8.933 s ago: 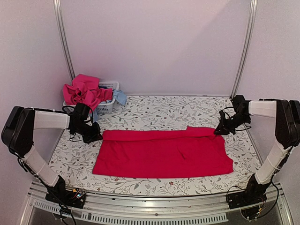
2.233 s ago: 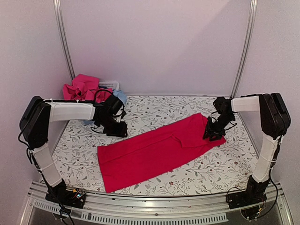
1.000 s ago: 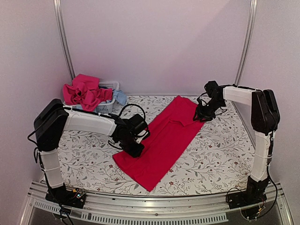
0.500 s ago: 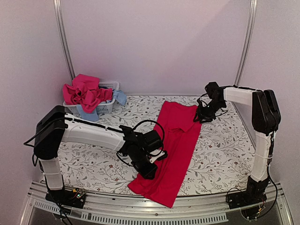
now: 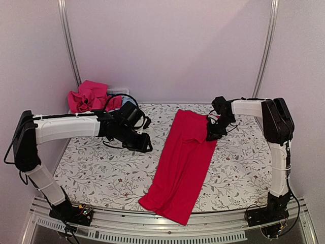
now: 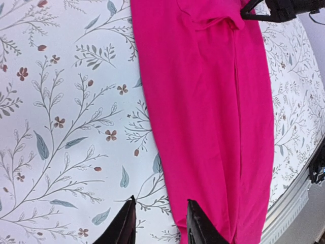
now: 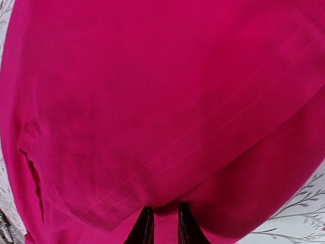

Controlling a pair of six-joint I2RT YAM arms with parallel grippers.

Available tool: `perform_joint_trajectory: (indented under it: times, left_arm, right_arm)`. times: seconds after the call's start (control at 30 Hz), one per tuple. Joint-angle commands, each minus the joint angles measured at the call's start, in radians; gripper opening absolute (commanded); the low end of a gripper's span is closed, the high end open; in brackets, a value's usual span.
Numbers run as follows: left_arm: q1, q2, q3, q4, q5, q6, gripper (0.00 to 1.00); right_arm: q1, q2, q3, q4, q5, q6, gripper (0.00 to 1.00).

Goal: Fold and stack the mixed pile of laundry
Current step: Rotate the rectangle-folded T-shirt at the center of the board.

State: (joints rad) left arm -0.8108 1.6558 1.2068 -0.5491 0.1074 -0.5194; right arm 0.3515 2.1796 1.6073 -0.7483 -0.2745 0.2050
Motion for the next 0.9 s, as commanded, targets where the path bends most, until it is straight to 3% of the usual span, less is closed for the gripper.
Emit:
perform_joint_trajectory:
  times: [0.0,0.1,0.3,0.4,0.5,0.63,0.87]
  left_arm:
    - [0.016,-0.035,-0.041,0.013,-0.043,-0.044,0.34]
    - [0.017,-0.052,-0.062,-0.004,-0.072,-0.044,0.34]
    - [0.019,-0.076,-0.111,0.033,-0.105,-0.067,0.36]
    - [0.021,-0.030,-0.080,0.066,-0.139,-0.064,0.36]
    - [0.019,0.063,0.010,0.095,-0.124,-0.022,0.36]
    - [0.021,0.211,0.149,0.120,-0.080,0.048,0.34]
    - [0.016,0.350,0.250,0.122,0.017,0.133,0.29]
  right_arm:
    - [-0.008,0.133,0.109,-0.036,0.148,-0.025,0.14]
    - [-0.006,0.207,0.238,-0.028,0.180,-0.037,0.12]
    - [-0.007,0.480,0.729,-0.123,0.185,-0.092,0.10]
    - [-0.008,0.522,0.782,-0.107,0.176,-0.109,0.11]
    - [-0.007,0.419,0.737,-0.094,0.154,-0.112,0.18]
    - [-0.006,0.181,0.528,-0.017,0.050,-0.076,0.31]
    - [0.008,-0.077,0.168,-0.001,-0.127,-0.004,0.34]
